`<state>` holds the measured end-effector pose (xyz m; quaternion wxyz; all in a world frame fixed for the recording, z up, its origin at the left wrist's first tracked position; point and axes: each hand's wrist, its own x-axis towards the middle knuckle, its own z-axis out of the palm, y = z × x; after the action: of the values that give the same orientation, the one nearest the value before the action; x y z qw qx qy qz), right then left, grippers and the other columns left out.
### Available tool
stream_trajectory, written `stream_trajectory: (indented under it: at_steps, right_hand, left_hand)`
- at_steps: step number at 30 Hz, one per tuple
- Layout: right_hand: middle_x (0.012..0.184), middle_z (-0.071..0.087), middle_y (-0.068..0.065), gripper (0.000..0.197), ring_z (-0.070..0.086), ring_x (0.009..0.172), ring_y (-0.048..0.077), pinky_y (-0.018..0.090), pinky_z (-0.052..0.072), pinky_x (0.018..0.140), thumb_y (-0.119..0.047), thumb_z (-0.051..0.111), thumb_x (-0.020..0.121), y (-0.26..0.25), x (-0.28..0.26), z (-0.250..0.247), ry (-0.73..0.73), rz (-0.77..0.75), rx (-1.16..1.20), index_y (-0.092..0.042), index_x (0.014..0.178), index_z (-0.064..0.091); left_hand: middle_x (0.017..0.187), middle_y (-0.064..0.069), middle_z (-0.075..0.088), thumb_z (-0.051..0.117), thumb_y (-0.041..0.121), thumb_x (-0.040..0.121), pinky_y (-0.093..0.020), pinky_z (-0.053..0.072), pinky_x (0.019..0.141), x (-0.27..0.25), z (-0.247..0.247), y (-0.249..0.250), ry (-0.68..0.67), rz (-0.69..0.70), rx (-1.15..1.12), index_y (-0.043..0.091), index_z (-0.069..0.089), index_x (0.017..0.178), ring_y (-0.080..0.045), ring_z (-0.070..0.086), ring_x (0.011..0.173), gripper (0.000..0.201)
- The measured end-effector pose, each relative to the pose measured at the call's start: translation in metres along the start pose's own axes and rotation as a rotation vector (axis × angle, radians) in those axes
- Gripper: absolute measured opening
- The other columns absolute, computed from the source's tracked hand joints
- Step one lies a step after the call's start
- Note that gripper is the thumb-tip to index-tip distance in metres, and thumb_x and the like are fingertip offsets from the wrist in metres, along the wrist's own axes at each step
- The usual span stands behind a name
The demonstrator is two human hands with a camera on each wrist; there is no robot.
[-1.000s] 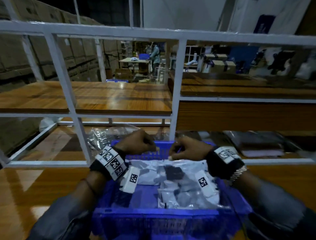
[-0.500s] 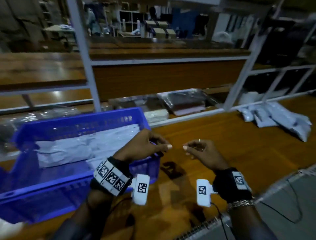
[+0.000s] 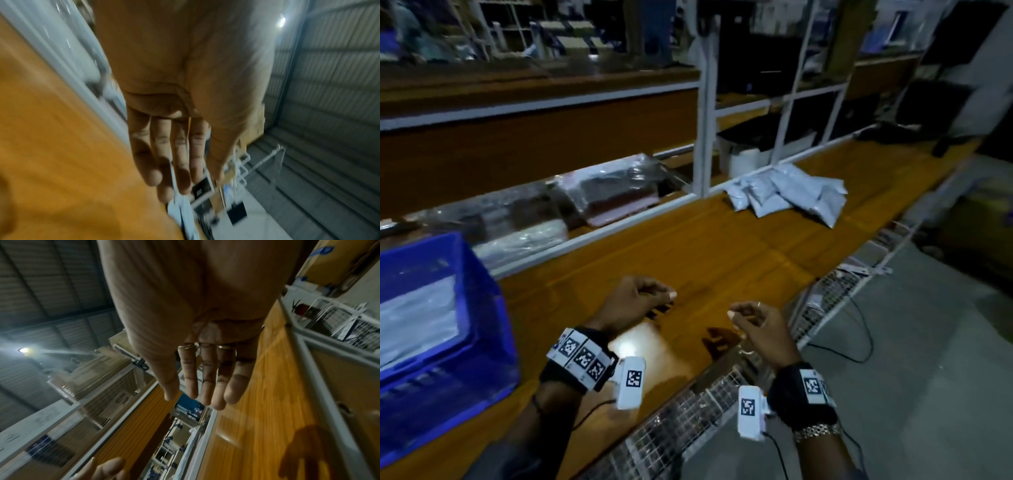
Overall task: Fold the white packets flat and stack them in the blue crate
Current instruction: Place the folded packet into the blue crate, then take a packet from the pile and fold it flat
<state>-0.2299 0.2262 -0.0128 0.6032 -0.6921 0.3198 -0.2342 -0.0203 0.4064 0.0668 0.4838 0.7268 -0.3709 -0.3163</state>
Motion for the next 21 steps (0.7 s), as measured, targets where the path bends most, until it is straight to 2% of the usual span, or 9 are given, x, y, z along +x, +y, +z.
stream_trajectory:
  at_steps: [2, 4, 6, 8, 9, 11, 15, 18, 21]
  right_hand:
    - [0.097, 0.075, -0.006, 0.009, 0.071, 0.098, 0.017, 0.039, 0.058, 0.085, -0.027, 0.077, 0.089, 0.008, 0.001, -0.023, 0.072, 0.031, 0.030, -0.025, 0.098, 0.075]
    - [0.095, 0.076, -0.005, 0.010, 0.071, 0.097, 0.016, 0.040, 0.058, 0.088, -0.027, 0.078, 0.087, 0.014, 0.003, -0.042, 0.127, 0.047, 0.049, -0.024, 0.097, 0.076]
    - [0.094, 0.076, -0.004, 0.009, 0.072, 0.096, 0.018, 0.039, 0.059, 0.086, -0.025, 0.078, 0.087, 0.018, 0.008, -0.058, 0.124, 0.054, 0.052, -0.023, 0.096, 0.077]
    - [0.094, 0.077, 0.000, 0.009, 0.073, 0.090, 0.021, 0.034, 0.059, 0.074, -0.023, 0.078, 0.088, 0.018, 0.015, -0.072, 0.097, 0.090, 0.069, -0.022, 0.096, 0.077]
    - [0.093, 0.077, 0.002, 0.009, 0.074, 0.087, 0.020, 0.032, 0.059, 0.070, -0.022, 0.078, 0.088, 0.018, 0.020, -0.079, 0.095, 0.111, 0.079, -0.020, 0.097, 0.077]
    - [0.094, 0.077, 0.004, 0.010, 0.074, 0.086, 0.020, 0.030, 0.058, 0.068, -0.021, 0.079, 0.087, 0.021, 0.035, -0.093, 0.105, 0.138, 0.081, -0.018, 0.097, 0.077]
    - [0.093, 0.074, 0.013, 0.017, 0.073, 0.082, 0.022, 0.031, 0.058, 0.069, -0.021, 0.079, 0.087, 0.020, 0.081, -0.126, 0.077, 0.198, 0.103, -0.010, 0.100, 0.077]
    - [0.081, 0.069, 0.009, 0.021, 0.070, 0.074, 0.018, 0.032, 0.057, 0.070, -0.020, 0.078, 0.088, 0.014, 0.119, -0.154, 0.061, 0.210, 0.091, -0.004, 0.101, 0.074]
    - [0.080, 0.070, 0.006, 0.021, 0.067, 0.073, 0.018, 0.031, 0.054, 0.066, -0.023, 0.079, 0.088, 0.007, 0.160, -0.179, 0.102, 0.170, 0.051, -0.007, 0.102, 0.074]
  left_hand:
    - [0.091, -0.011, 0.077, 0.075, 0.022, 0.091, -0.055, 0.061, 0.077, 0.018, 0.024, 0.006, -0.035, -0.008, -0.027, 0.008, 0.077, 0.100, -0.030, 0.074, 0.086, 0.016]
    - [0.093, -0.016, 0.075, 0.076, 0.022, 0.090, -0.061, 0.059, 0.073, 0.035, 0.046, 0.012, -0.078, -0.025, -0.064, 0.008, 0.076, 0.101, -0.042, 0.071, 0.087, 0.018]
    - [0.095, -0.019, 0.074, 0.077, 0.024, 0.090, -0.058, 0.058, 0.070, 0.054, 0.067, 0.016, -0.106, -0.050, -0.108, 0.010, 0.075, 0.104, -0.051, 0.067, 0.087, 0.020]
    - [0.094, -0.020, 0.073, 0.076, 0.025, 0.091, -0.050, 0.055, 0.066, 0.073, 0.086, 0.020, -0.123, -0.068, -0.153, 0.012, 0.075, 0.106, -0.055, 0.065, 0.084, 0.020]
    - [0.094, -0.019, 0.073, 0.076, 0.025, 0.091, -0.049, 0.054, 0.065, 0.083, 0.096, 0.021, -0.131, -0.071, -0.166, 0.013, 0.076, 0.106, -0.056, 0.065, 0.085, 0.019]
    - [0.094, -0.017, 0.074, 0.077, 0.028, 0.090, -0.048, 0.054, 0.065, 0.106, 0.113, 0.021, -0.146, -0.072, -0.185, 0.018, 0.076, 0.106, -0.053, 0.066, 0.084, 0.019]
    - [0.095, -0.022, 0.073, 0.079, 0.030, 0.088, -0.046, 0.046, 0.066, 0.163, 0.139, 0.021, -0.134, -0.087, -0.280, 0.021, 0.078, 0.102, -0.033, 0.061, 0.072, 0.016]
    - [0.091, -0.019, 0.075, 0.078, 0.027, 0.089, -0.043, 0.044, 0.064, 0.208, 0.155, 0.030, -0.100, -0.087, -0.300, 0.022, 0.079, 0.098, -0.029, 0.059, 0.067, 0.010]
    - [0.088, -0.016, 0.075, 0.076, 0.026, 0.090, -0.036, 0.041, 0.056, 0.252, 0.166, 0.044, -0.074, -0.063, -0.342, 0.019, 0.078, 0.096, -0.027, 0.056, 0.062, 0.009]
